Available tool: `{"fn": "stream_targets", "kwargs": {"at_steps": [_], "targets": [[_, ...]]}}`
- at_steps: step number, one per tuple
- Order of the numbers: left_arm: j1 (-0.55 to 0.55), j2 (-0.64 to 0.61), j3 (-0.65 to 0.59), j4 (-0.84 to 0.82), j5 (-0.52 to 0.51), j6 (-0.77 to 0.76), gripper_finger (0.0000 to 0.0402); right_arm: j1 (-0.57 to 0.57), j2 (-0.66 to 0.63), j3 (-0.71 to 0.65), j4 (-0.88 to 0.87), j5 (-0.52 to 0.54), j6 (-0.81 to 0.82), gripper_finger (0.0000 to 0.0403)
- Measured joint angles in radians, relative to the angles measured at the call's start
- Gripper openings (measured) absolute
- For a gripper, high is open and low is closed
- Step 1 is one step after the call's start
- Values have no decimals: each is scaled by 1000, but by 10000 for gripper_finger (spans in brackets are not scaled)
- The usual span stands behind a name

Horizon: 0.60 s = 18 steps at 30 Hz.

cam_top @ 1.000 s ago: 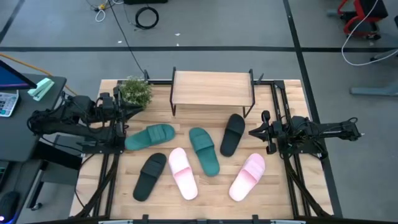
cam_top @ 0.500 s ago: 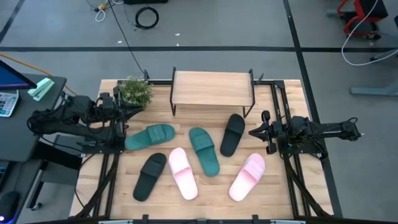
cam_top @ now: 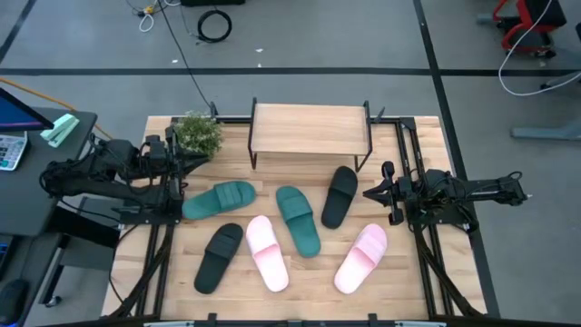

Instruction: Pick and place slides into the shelf

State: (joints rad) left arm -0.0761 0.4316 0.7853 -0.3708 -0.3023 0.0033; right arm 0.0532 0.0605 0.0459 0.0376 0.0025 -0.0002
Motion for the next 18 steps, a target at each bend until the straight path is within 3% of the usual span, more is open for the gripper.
{"fn": "stream_targets", "kwargs": {"at_steps": [7, 13, 18], "targets": [[0, 0, 0, 5, 1, -13, 52, 0, 0, 0, 0, 0, 0, 34], [0, 5, -6, -113, 103, -217, 52, 0, 0, 0, 0, 0, 0, 34], [-1, 16, -101, -100, 151, -284, 52, 0, 0, 0, 0, 0, 0, 34]]}}
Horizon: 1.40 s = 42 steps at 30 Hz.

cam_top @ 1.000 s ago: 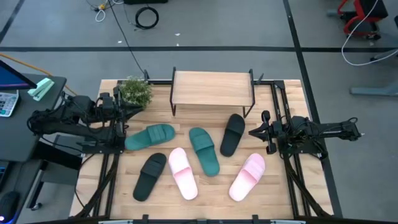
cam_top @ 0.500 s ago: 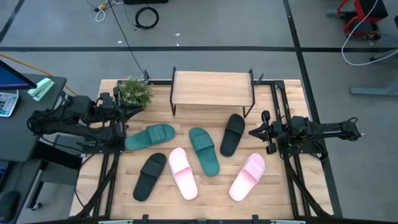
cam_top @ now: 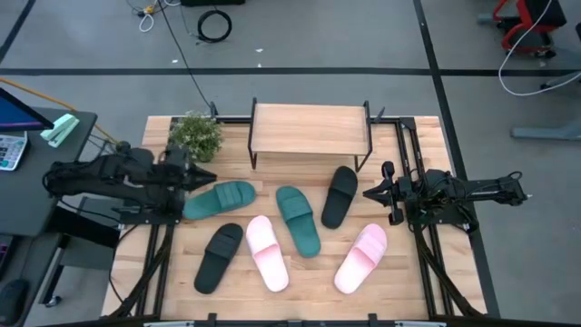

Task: Pick and place slides into the shelf
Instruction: Put the left green slide on the shelf

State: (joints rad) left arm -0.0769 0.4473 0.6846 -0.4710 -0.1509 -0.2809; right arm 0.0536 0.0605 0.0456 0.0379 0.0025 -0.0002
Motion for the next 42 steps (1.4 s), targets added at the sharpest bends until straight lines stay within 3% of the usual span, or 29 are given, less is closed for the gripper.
{"fn": "stream_targets", "kwargs": {"at_steps": [4, 8, 13, 22, 28, 36, 42], "targets": [[-10, 3, -129, 157, -1, 13, 52, 0, 0, 0, 0, 0, 0, 34], [-48, 3, -243, 379, -2, 123, 52, 0, 0, 0, 0, 0, 0, 34], [-91, 2, -283, 520, -5, 143, 52, -1, 0, 0, 0, 12, -6, 34], [-159, 5, -284, 521, -5, 78, 52, -1, 0, 0, 0, 64, -33, 34], [-156, 5, -284, 522, -5, 57, 52, -1, 0, 0, 0, 68, -181, 34], [-156, 4, -285, 610, -38, 141, 52, -1, 0, 0, 0, 68, -180, 34], [-155, 11, -285, 599, -41, 70, 53, -1, 3, 0, 27, 68, -128, 34]]}}
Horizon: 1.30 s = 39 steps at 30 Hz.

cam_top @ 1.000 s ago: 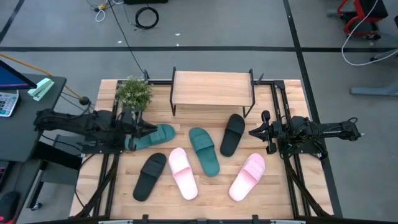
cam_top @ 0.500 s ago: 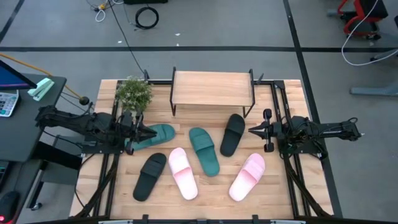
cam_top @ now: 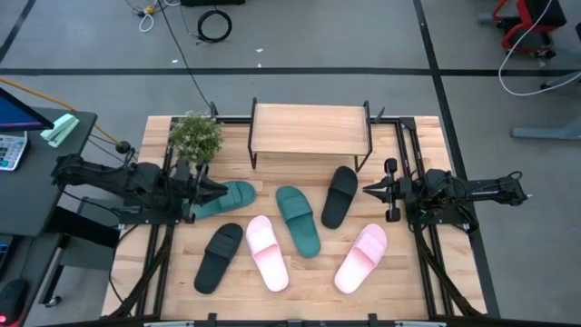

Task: Pick and place slides into the shelf
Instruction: Put the left green slide on the shelf

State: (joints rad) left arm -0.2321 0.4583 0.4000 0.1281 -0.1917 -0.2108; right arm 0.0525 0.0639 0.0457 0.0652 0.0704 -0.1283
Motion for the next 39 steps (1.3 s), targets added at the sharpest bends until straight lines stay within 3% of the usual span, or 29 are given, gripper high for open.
{"fn": "stream_targets", "kwargs": {"at_steps": [7, 15, 19, 26, 34, 39], "targets": [[0, 50, 0, -134, -141, 65, 86, 0, 0, 0, 10, -2, 5, 34], [0, 135, 0, -179, -275, 251, 143, 0, 0, 0, 16, -5, 3, 34], [0, 160, 0, -216, -332, 270, 165, 0, 0, 0, 22, 3, 15, 35], [-3, 183, 6, -311, -351, 251, 173, 0, 0, 0, 19, 33, 31, 78], [-8, 183, 176, -529, -399, 327, 173, 0, 0, 0, 17, 88, 31, 151], [-27, 189, 322, -840, -384, 279, 166, 0, 0, 0, -6, 88, 52, 165]]}}
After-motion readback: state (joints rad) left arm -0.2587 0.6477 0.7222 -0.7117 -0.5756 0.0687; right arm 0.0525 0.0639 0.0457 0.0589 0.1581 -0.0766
